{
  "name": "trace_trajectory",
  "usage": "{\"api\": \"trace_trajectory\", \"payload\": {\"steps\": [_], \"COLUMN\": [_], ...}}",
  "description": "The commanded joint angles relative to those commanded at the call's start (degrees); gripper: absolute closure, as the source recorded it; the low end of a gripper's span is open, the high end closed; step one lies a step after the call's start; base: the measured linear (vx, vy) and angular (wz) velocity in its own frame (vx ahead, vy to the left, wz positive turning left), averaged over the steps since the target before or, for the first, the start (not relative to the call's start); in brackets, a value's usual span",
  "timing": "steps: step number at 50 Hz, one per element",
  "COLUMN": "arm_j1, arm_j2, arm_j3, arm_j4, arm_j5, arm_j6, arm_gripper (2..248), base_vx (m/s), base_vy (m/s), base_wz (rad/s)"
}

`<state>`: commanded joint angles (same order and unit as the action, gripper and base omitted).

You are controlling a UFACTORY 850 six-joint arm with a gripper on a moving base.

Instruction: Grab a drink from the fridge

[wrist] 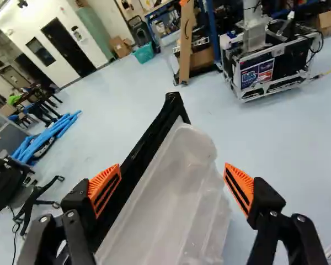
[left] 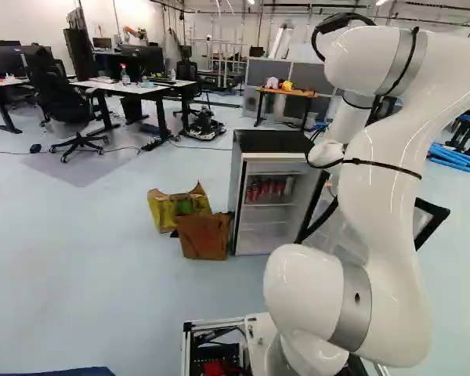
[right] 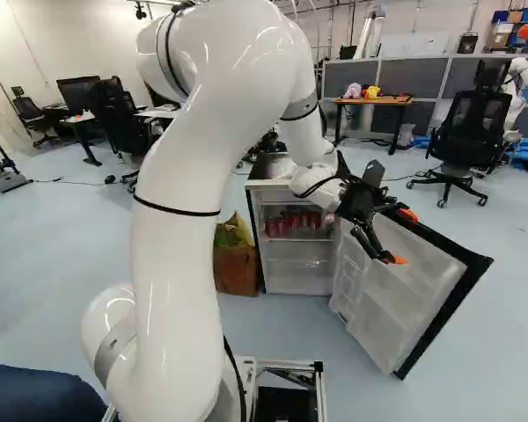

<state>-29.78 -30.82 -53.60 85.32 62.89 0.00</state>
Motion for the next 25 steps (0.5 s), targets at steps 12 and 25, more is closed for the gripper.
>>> {"api": "trace_trajectory", "payload": {"steps": [12, 25], "arm_j1": [0.60, 1.06], "arm_j2": [3.05, 6.40], "arm_j3": [4.64, 9.47], "arm_j4": [-7.22, -15.05], "arm_j5": [-1.39, -2.67], "arm_j6": [0.00, 0.00], "arm_gripper": [3, 3], "base_vx": [0.000, 0.000], "base_vy": [0.000, 0.000], "base_wz": [0.000, 0.000]}}
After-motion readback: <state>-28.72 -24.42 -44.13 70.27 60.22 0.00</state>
